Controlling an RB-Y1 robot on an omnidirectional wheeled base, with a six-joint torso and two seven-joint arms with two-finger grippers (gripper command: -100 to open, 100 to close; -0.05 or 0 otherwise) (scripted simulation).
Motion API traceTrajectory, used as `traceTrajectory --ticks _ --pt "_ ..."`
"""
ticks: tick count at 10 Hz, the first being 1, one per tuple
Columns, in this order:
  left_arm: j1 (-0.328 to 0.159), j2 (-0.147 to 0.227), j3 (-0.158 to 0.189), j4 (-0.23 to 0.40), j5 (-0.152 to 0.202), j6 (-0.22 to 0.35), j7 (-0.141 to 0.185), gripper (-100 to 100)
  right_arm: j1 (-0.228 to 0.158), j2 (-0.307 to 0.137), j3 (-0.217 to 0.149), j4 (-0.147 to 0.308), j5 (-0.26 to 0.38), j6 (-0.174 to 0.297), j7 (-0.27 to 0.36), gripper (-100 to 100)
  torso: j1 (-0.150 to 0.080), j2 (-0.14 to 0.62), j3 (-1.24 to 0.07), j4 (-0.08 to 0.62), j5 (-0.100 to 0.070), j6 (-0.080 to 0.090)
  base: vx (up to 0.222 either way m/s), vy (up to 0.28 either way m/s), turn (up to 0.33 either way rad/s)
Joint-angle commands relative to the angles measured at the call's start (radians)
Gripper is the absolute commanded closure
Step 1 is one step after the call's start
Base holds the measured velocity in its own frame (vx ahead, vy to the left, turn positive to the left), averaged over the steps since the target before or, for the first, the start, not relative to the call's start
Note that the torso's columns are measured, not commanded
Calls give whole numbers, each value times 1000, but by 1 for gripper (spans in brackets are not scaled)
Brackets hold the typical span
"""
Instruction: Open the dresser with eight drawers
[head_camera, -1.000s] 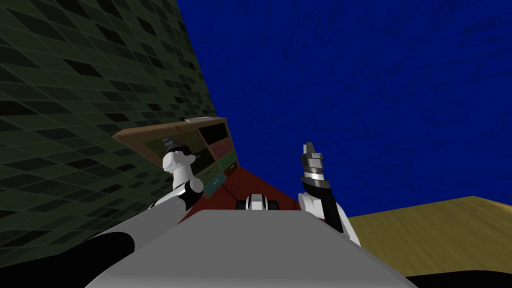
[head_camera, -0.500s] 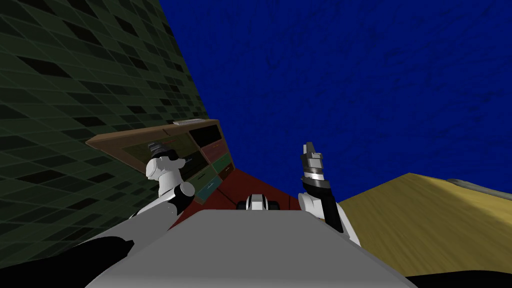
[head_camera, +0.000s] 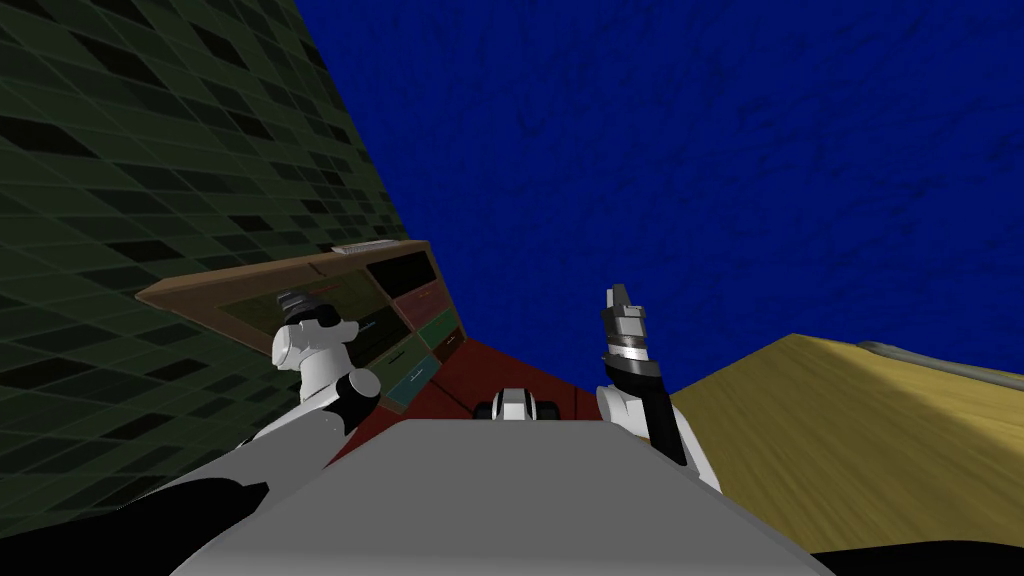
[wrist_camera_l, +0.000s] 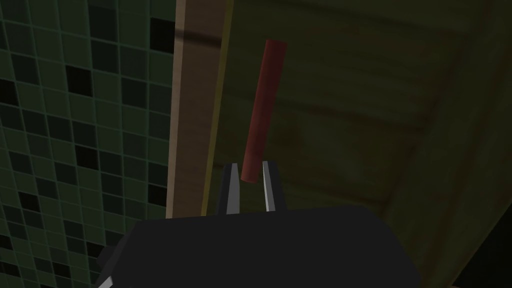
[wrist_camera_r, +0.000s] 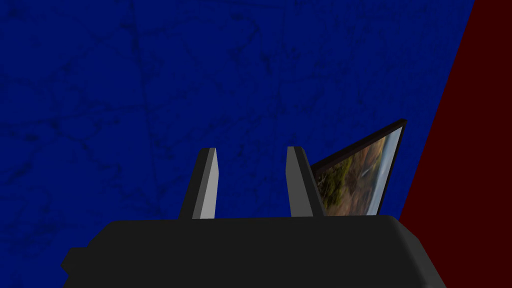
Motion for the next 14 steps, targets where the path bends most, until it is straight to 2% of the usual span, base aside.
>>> traceTrajectory --ticks 1,2,3,4,5,6,7,8,9,10,12,13,14 --pt "-9 -9 25 38 -8 -11 -5 100 0 0 0 0 0 0 0 0 -1 0 0 0 1 0 0 0 0" --pt "-9 -9 25 38 -8 -11 -5 100 0 0 0 0 0 0 0 0 -1 0 0 0 0 0 0 0 0" --pt "37 55 65 68 48 -44 -54 100 0 0 0 0 0 0 0 0 -1 0 0 0 0 0 -35 -59 -377" --pt "41 56 86 90 75 -44 -75 100 0 0 0 0 0 0 0 0 -3 1 1 0 0 3 -51 -79 -244" --pt "41 56 86 85 133 -44 -94 100 0 0 0 0 0 0 0 0 -4 0 1 -1 1 2 -25 -52 -20" --pt "41 56 86 91 133 -44 -117 100 0 0 0 0 0 0 0 0 0 -1 0 0 1 -2 3 -23 34" --pt "41 56 86 91 133 -44 -124 100 0 0 0 0 0 0 0 0 4 -1 0 0 3 -3 11 -5 24" --pt "80 117 138 129 177 -76 -168 100 0 0 0 0 0 0 0 0 5 0 1 0 3 -1 -23 -60 -327" --pt "76 120 146 144 179 -76 -205 100 0 0 0 0 0 0 0 0 2 2 2 0 4 0 -32 -75 -247" --pt "90 120 146 144 209 -76 -235 100 0 0 0 0 0 0 0 0 -1 1 1 0 2 3 -18 -40 -45" --pt "90 120 146 144 260 -76 -243 100 0 0 0 0 0 0 0 0 3 0 1 1 3 -2 0 -8 11" --pt "90 120 146 144 274 -76 -243 100 0 0 0 0 0 0 0 0 4 1 2 1 3 -1 6 4 0" --pt "130 184 195 186 312 -108 -294 100 0 0 0 0 0 0 0 0 4 2 2 1 3 -1 -27 -68 -328"
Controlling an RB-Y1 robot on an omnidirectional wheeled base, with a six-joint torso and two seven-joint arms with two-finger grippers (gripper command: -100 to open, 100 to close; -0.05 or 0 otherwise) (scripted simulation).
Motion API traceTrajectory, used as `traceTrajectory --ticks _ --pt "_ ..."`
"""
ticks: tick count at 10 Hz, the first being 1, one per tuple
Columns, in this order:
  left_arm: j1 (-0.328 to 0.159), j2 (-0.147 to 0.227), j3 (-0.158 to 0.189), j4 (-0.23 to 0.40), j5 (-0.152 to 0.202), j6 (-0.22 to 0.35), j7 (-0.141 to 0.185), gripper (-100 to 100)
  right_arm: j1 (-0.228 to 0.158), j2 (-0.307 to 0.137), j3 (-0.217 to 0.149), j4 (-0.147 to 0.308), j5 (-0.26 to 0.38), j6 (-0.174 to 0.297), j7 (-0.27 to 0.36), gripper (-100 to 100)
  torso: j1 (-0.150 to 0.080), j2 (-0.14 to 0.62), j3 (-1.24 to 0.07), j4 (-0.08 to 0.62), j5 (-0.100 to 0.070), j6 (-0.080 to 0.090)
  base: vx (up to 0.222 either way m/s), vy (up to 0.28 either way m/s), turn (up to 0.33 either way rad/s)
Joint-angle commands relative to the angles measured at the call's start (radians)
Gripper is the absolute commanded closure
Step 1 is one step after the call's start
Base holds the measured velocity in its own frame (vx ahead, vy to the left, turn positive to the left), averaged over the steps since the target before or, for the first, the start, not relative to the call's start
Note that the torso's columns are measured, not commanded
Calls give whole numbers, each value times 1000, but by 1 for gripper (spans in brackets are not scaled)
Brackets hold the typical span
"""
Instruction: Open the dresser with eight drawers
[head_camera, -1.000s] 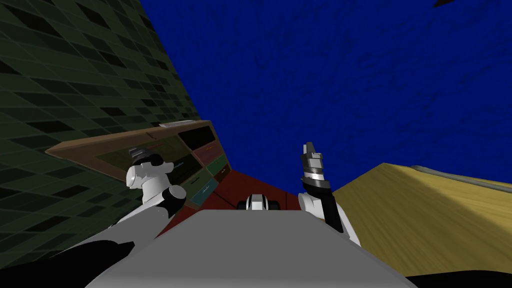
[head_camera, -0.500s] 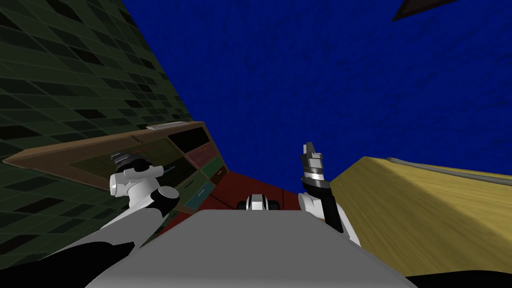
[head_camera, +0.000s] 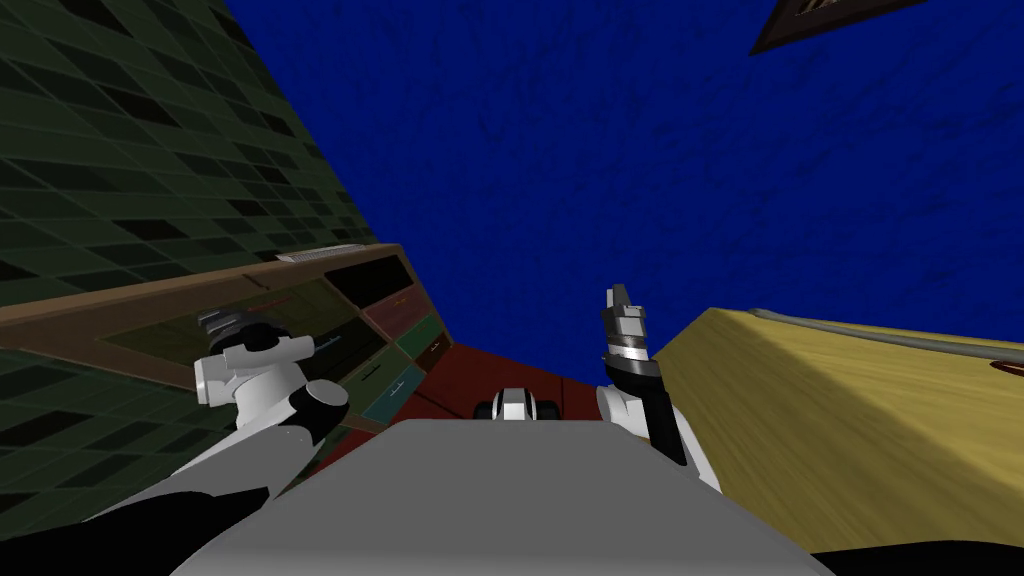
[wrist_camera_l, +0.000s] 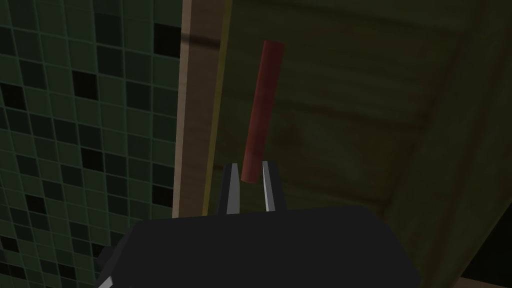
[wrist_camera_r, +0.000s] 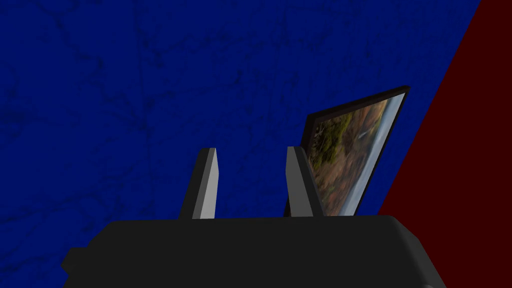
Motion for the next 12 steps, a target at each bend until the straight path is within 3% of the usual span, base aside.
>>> traceTrajectory --ticks 1,3,4,5,8,9,10,12 --pt "59 45 62 37 91 -17 -63 100 0 0 0 0 0 0 0 0 -5 2 2 0 0 2 -36 -88 -220" --pt "59 45 62 61 146 -17 -118 100 0 0 0 0 0 0 0 0 -5 0 0 1 -3 1 -8 -26 -27" --pt "59 45 62 61 152 -17 -118 100 0 0 0 0 0 0 0 0 -2 0 0 1 -2 0 6 0 11" --pt "100 109 109 96 192 -50 -166 100 0 0 0 0 0 0 0 0 -2 1 1 2 -2 0 -20 -69 -335" --pt "108 110 123 113 281 -50 -237 100 0 0 0 0 0 0 0 0 -10 1 1 3 -8 2 -15 -46 -87" --pt "108 110 123 113 293 -50 -237 100 0 0 0 0 0 0 0 0 -7 2 1 4 -7 0 11 3 15" --pt "153 168 169 143 332 -82 -283 100 0 0 0 0 0 0 0 0 -6 3 2 4 -6 1 -3 -76 -346" --pt "157 174 183 133 407 -82 -319 100 0 0 0 0 0 0 0 0 -17 4 1 5 -15 6 -22 -60 -135"
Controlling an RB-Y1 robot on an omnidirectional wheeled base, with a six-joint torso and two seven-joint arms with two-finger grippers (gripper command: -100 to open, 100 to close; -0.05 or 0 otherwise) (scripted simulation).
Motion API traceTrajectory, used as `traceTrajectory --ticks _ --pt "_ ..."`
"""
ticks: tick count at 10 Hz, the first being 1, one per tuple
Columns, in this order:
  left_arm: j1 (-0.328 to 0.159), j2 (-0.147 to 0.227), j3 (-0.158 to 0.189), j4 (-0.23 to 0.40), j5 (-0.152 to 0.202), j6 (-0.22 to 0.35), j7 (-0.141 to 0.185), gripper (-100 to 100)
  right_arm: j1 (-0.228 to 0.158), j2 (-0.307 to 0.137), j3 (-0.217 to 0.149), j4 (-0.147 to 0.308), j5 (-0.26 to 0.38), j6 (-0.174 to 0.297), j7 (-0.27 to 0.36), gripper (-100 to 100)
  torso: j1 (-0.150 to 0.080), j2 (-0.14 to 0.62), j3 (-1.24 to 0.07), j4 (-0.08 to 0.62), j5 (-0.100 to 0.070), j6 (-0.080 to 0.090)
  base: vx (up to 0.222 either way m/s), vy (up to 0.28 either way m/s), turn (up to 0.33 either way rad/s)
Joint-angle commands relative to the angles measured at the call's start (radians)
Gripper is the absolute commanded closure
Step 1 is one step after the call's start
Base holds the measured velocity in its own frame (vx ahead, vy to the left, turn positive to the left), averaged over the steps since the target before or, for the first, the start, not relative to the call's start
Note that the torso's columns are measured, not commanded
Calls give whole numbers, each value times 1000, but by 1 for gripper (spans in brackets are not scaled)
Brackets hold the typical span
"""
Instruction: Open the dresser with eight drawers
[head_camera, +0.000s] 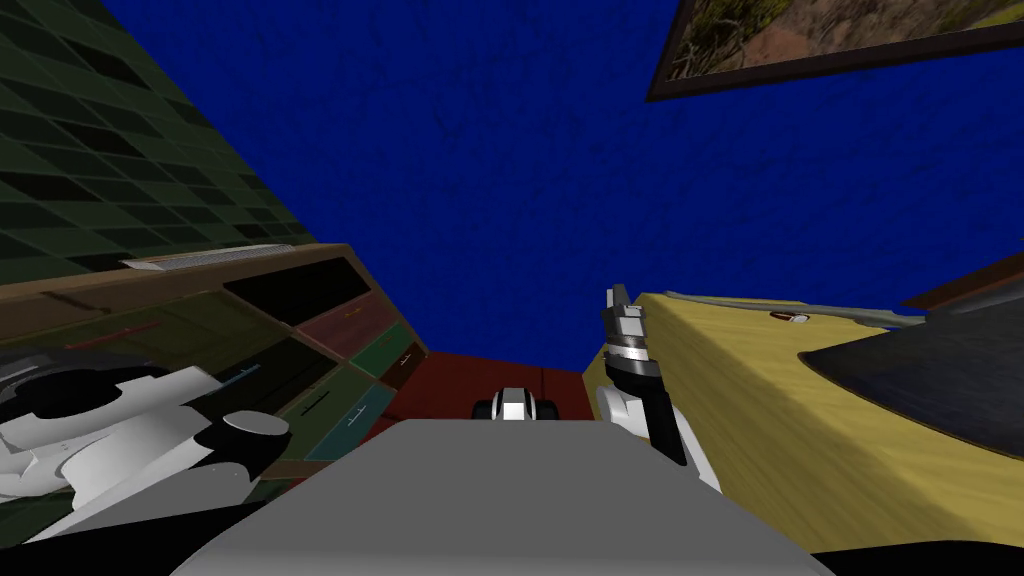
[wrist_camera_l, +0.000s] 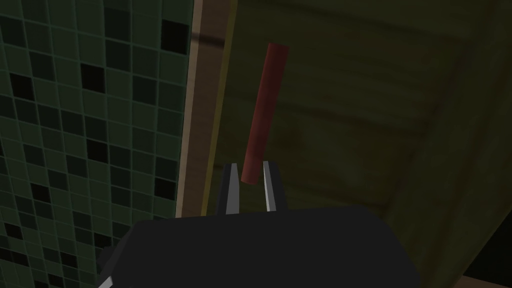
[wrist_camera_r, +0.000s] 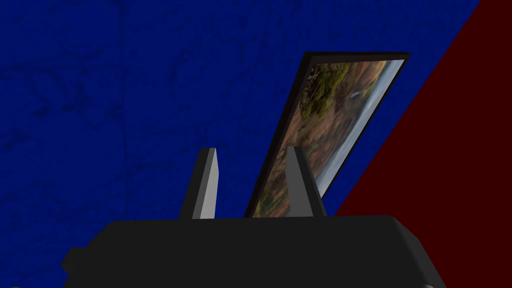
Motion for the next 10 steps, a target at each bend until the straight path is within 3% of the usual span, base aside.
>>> traceTrajectory --ticks 1,2,3,4,6,7,8,10 --pt "-8 17 23 80 77 -29 -79 100 0 0 0 0 0 0 0 0 0 0 0 0 -1 -4 0 -8 19" --pt "-8 17 23 84 77 -29 -87 100 0 0 0 0 0 0 0 0 2 1 1 0 1 -5 7 3 2" --pt "41 71 69 112 127 -61 -122 100 0 0 0 0 0 0 0 0 5 2 2 0 5 -6 -6 -83 -354" --pt "41 81 83 131 159 -61 -142 100 0 0 0 0 0 0 0 0 0 2 1 1 1 1 -27 -89 -198" --pt "41 81 83 136 218 -61 -199 100 0 0 0 0 0 0 0 0 0 0 0 1 -2 -3 -5 -28 -13" --pt "90 135 132 184 249 -93 -229 100 0 0 0 0 0 0 0 0 1 0 0 1 -2 -4 6 -72 -278" --pt "90 140 144 163 279 -93 -258 100 0 0 0 0 0 0 0 0 -5 1 0 1 -4 0 -8 -84 -206" --pt "90 146 144 189 334 -93 -323 100 0 0 0 0 0 0 0 0 -8 -1 -3 1 -9 1 -8 -29 -45"
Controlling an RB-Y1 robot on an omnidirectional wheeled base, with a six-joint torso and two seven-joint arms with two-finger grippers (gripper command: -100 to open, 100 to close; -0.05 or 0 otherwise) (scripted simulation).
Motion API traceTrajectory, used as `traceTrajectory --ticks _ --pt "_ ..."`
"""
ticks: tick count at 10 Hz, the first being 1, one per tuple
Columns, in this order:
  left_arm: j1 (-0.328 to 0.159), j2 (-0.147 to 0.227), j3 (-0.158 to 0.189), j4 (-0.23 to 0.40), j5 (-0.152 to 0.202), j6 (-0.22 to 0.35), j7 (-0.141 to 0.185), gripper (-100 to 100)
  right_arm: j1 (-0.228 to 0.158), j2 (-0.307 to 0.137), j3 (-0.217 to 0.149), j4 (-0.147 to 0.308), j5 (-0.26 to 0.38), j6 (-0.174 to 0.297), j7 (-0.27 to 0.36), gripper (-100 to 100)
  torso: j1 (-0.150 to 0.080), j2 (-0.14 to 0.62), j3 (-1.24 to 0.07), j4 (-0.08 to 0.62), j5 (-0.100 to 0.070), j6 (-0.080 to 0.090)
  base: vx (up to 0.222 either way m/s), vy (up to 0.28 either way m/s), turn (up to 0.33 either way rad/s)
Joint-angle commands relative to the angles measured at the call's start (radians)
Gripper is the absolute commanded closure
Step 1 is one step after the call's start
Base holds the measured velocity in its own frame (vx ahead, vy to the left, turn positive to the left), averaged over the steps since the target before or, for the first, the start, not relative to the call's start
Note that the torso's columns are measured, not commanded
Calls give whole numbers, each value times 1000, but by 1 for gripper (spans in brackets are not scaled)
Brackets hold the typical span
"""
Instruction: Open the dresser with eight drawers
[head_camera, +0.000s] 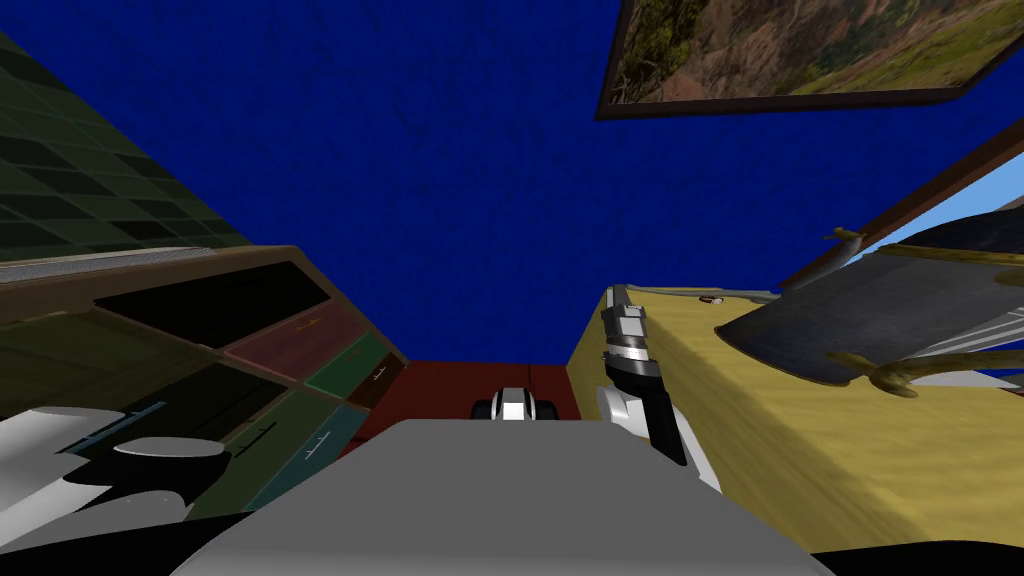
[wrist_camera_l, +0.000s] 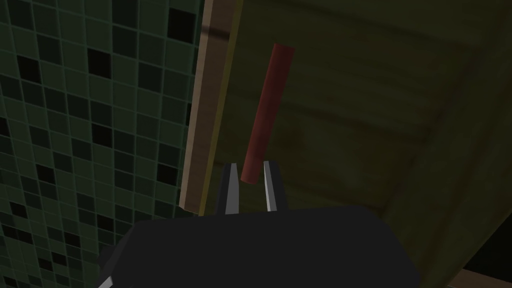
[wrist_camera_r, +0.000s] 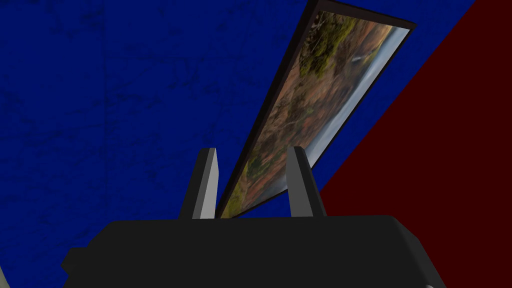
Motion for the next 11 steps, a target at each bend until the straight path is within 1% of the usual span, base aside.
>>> traceTrajectory --ticks 1,2,4,6,7,8,9,10,11 --pt "5 10 -1 6 75 2 -52 100 0 0 0 0 0 0 0 0 0 0 0 0 0 -2 2 6 7" --pt "6 3 1 -1 57 7 -46 100 0 0 0 0 0 0 0 0 0 1 1 1 0 -2 0 5 15" --pt "5 3 3 -4 60 9 -49 100 0 0 0 0 0 0 0 0 -4 3 3 1 2 -3 -14 -127 -3" --pt "3 3 5 -6 60 9 -50 100 0 0 0 0 0 0 0 0 -2 3 3 1 1 -3 -10 -186 -11" --pt "3 32 15 -7 55 42 -54 -100 0 0 0 0 0 0 0 0 -2 3 3 1 1 -3 -10 -114 -28" --pt "3 32 15 -7 55 42 -54 -100 0 0 0 0 0 0 0 0 4 3 2 1 2 -4 -4 9 -20" --pt "1 51 22 -8 52 64 -57 -100 0 0 0 0 0 0 0 0 11 3 3 1 5 -5 0 30 -25" --pt "1 61 25 -9 51 75 -58 -100 0 0 0 0 0 0 0 0 10 4 3 1 4 -5 -2 23 -25" --pt "-1 80 32 -10 48 97 -61 -100 0 0 0 0 0 0 0 0 5 4 3 1 3 -5 -5 13 -29"
